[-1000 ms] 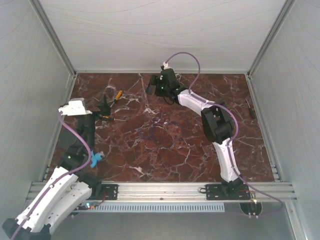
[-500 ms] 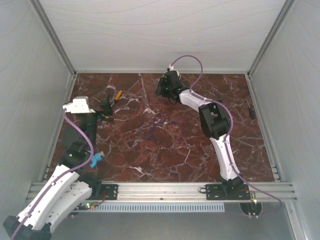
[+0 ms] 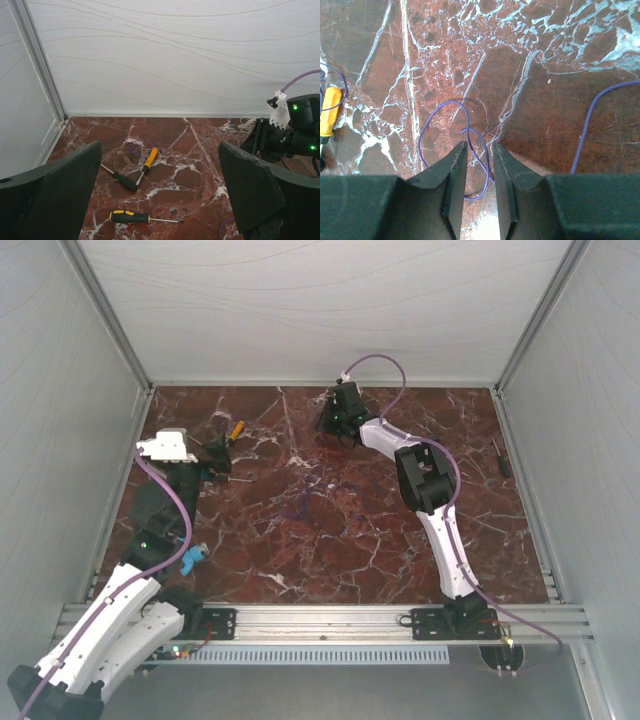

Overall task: Zip-tie the wires
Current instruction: Pick up the cable at the center of the board.

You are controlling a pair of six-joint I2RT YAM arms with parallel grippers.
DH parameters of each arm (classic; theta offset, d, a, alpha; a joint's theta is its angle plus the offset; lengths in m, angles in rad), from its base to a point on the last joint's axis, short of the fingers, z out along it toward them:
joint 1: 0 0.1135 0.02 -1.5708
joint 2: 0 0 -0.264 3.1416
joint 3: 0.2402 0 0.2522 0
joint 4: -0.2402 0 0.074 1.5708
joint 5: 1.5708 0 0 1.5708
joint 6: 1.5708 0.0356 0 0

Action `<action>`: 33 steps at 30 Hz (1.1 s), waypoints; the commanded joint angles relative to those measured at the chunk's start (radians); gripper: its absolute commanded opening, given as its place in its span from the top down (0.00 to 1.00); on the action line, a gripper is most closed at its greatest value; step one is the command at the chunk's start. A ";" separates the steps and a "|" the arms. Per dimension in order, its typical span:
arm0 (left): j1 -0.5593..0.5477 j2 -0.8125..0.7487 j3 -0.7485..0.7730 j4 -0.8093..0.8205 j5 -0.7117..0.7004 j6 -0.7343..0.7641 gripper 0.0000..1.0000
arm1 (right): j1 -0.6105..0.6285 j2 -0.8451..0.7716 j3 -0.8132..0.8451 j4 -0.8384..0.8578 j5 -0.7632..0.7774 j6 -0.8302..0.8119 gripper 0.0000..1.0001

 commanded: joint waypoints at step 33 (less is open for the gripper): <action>0.012 0.015 0.054 0.013 0.034 -0.007 0.01 | -0.014 -0.022 0.027 -0.047 -0.070 -0.022 0.83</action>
